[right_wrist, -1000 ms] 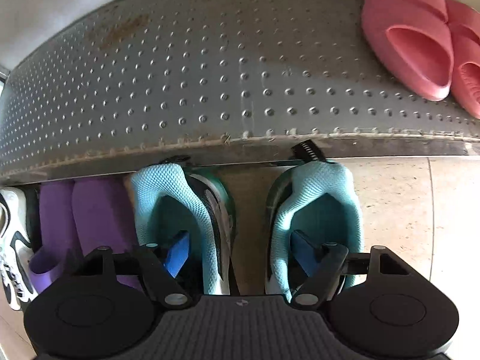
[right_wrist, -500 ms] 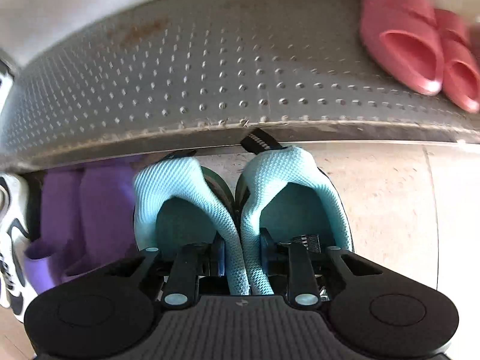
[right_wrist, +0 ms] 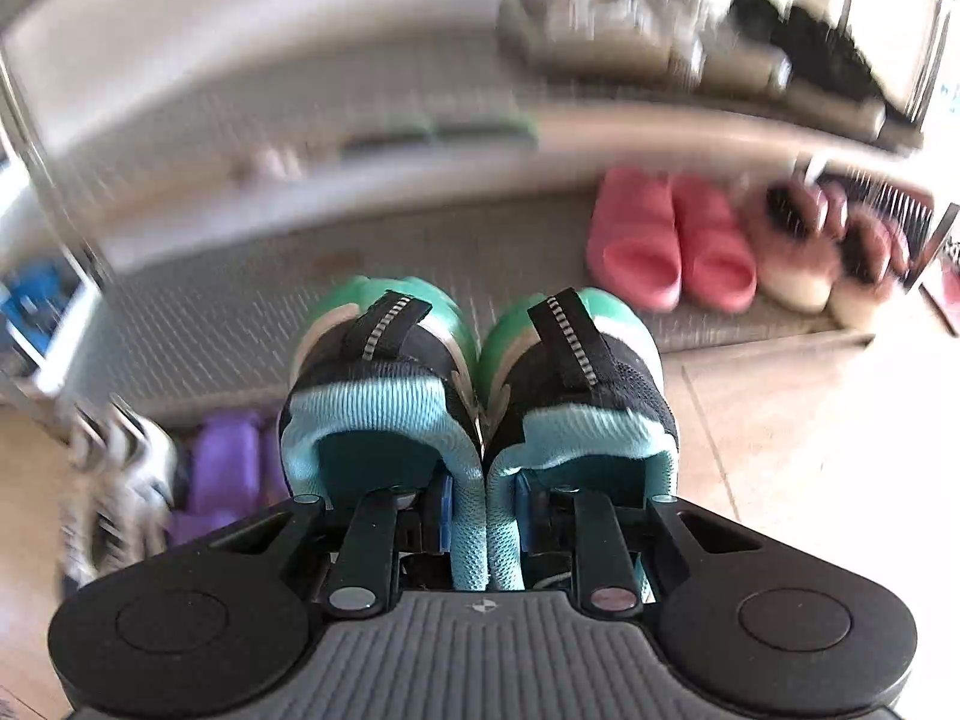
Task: Organize scattered shoes
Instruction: 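Lift the teal-lined pair and carry it up to the rack shelf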
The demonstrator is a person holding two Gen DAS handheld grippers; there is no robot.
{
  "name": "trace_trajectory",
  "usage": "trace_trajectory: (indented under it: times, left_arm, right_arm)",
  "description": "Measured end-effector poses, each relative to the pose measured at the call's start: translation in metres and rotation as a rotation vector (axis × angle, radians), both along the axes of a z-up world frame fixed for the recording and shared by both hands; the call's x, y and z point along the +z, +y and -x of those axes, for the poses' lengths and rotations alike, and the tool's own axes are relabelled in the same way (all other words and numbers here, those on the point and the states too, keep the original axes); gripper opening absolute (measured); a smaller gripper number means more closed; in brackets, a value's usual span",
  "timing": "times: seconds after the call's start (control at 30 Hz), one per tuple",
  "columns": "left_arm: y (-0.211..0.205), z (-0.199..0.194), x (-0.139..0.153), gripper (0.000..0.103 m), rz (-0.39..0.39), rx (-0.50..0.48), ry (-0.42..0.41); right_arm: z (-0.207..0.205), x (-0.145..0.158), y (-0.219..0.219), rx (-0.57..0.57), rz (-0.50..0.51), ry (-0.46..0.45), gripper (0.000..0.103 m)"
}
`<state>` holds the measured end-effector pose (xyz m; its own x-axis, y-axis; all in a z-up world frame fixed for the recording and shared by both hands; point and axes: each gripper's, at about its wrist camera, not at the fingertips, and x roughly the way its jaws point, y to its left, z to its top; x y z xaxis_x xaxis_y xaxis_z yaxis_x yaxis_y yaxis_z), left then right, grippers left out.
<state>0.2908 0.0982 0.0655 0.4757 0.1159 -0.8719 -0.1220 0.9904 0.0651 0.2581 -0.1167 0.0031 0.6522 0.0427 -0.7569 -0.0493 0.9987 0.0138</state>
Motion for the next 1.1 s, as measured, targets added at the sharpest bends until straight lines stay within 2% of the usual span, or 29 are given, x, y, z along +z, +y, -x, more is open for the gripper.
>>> trace_trajectory:
  times: [0.13,0.23,0.3,0.4,0.43,0.47,0.5,0.6,0.67,0.73,0.83,0.9,0.97,1.0,1.1]
  left_arm:
    - [0.018,0.001,0.000,0.101,0.003,0.081,-0.006]
    - [0.032,-0.002,-0.001,0.101,0.027,0.127,-0.005]
    - [0.040,-0.006,-0.001,0.101,0.036,0.139,0.000]
    - [0.046,-0.012,0.002,0.101,0.036,0.143,-0.012]
    - [0.046,-0.014,0.003,0.101,0.028,0.136,-0.016]
    - [0.045,-0.017,0.003,0.101,0.019,0.128,-0.019]
    - [0.044,-0.019,0.003,0.101,0.010,0.120,-0.023]
    - [0.038,-0.023,0.000,0.101,0.012,0.082,-0.018]
    - [0.037,-0.024,-0.003,0.101,0.017,0.074,-0.009]
    - [0.034,-0.024,-0.005,0.101,0.022,0.084,-0.003]
    - [0.025,-0.025,-0.009,0.101,0.022,0.076,0.007]
    - [0.019,-0.023,-0.010,0.101,0.029,0.075,0.014]
    - [0.014,-0.022,-0.012,0.101,0.030,0.075,0.022]
    - [0.013,-0.023,-0.014,0.101,0.027,0.075,0.026]
    - [0.009,-0.023,-0.019,0.101,0.020,0.075,0.039]
  right_arm:
    - [-0.011,0.059,0.023,0.085,0.015,-0.137,0.021]
    - [-0.046,0.090,0.048,0.142,0.043,-0.213,0.021]
    - [-0.087,0.104,0.072,0.170,0.100,-0.270,0.021]
    - [-0.152,0.098,0.106,0.188,0.224,-0.353,0.023]
    - [-0.163,0.092,0.113,0.193,0.269,-0.366,0.031]
    - [-0.175,0.086,0.117,0.210,0.297,-0.373,0.043]
    - [-0.186,0.078,0.120,0.226,0.318,-0.380,0.050]
    - [-0.182,0.079,0.115,0.224,0.351,-0.368,0.054]
    - [-0.164,0.088,0.101,0.223,0.290,-0.368,0.063]
    - [-0.145,0.097,0.083,0.204,0.227,-0.367,0.083]
    - [-0.109,0.109,0.047,0.139,0.086,-0.348,0.087]
    - [-0.098,0.103,0.030,0.091,-0.004,-0.341,0.088]
    - [-0.102,0.092,0.023,0.089,-0.066,-0.262,0.085]
    - [-0.104,0.088,0.022,0.101,-0.085,-0.235,0.081]
    - [-0.108,0.086,0.024,0.126,-0.070,-0.257,0.083]
